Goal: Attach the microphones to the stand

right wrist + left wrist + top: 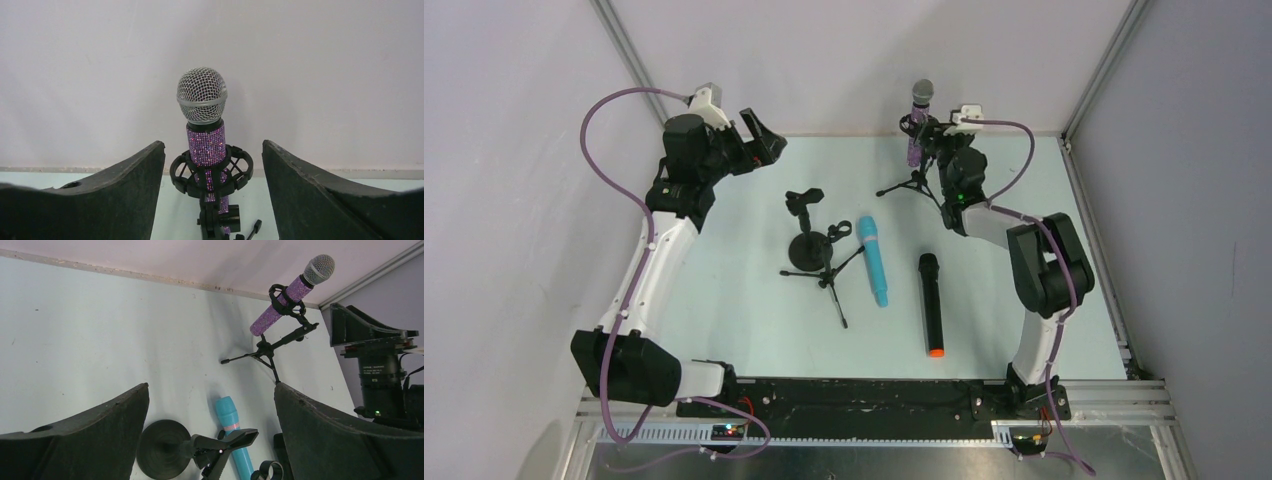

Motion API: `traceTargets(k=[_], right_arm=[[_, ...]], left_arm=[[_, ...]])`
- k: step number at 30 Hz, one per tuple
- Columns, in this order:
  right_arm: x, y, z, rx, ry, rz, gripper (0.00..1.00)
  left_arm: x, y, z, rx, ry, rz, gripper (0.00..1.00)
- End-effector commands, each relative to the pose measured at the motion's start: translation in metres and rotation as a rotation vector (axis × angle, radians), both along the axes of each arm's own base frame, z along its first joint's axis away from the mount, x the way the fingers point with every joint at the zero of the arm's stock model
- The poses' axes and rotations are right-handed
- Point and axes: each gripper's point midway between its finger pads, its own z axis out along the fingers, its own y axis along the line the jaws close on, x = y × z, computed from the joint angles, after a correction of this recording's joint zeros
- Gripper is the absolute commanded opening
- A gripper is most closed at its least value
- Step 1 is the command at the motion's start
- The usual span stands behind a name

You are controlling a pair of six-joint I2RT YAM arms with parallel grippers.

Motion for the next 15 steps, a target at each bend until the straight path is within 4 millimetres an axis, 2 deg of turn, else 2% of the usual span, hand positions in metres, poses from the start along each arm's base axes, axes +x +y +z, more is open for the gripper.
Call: traceTargets(k=[1, 10, 14, 15], right_arm=[[-0.017, -0.006, 0.038, 0.049, -0.051, -0.014, 0.76], [-0.046, -0.011, 0.070, 0.088, -0.023, 0.016, 0.79], [-0.060, -0.009, 0.068, 0.112, 0.050, 0.057, 0.81], [-0.062, -0.007, 0.058, 0.112, 0.094, 0.073, 0.82]], left_arm=[[-0.005, 0.003, 0.030, 0.000, -0.087, -0.004, 0.98], [-0.006, 0.003, 0.031, 0.001, -0.090, -0.004, 0.98], [-0.007, 0.003, 0.032, -0.001, -0.093, -0.006, 0.98], [-0.007, 0.003, 0.032, 0.000, -0.093, -0.006, 0.98]])
